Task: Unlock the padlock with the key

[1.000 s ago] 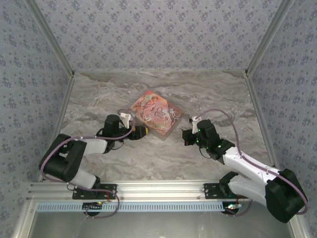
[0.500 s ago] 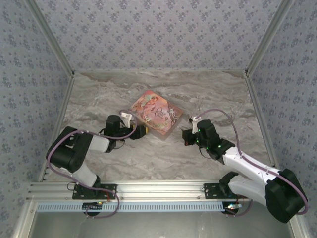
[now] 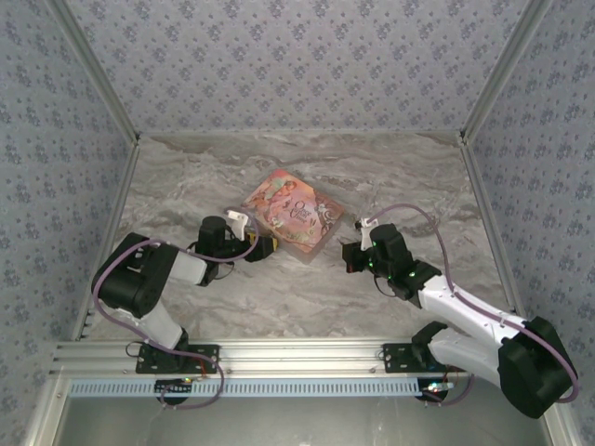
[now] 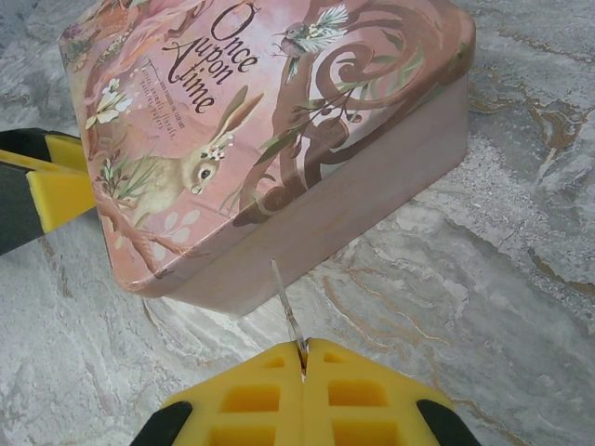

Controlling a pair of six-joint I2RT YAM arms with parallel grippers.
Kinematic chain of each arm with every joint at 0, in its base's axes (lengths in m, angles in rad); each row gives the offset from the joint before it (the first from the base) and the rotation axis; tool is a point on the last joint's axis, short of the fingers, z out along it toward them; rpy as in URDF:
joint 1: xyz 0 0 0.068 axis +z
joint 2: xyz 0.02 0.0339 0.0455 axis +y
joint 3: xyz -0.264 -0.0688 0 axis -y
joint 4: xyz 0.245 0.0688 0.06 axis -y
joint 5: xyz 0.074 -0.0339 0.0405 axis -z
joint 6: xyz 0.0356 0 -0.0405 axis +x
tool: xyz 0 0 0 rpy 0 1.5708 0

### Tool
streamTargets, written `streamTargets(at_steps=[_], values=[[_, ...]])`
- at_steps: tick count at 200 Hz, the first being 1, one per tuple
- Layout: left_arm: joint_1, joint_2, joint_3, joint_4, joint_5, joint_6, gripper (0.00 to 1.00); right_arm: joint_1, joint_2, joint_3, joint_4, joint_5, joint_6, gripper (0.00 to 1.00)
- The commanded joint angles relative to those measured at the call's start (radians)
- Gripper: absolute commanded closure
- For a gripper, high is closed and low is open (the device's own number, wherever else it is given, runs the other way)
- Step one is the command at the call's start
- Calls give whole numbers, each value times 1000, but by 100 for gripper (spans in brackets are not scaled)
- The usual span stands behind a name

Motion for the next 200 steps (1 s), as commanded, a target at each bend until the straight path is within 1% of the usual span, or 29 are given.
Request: streamTargets(at_steps=[1, 164, 200], values=[[8, 10, -1, 38, -1, 41, 40, -6, -19, 6, 16, 4, -12, 100], [10, 73, 30, 86, 31, 75, 41, -12, -42, -10, 19, 0, -9, 100], [10, 94, 39, 93, 29, 78, 44, -14, -49, -16, 18, 3, -8, 100]])
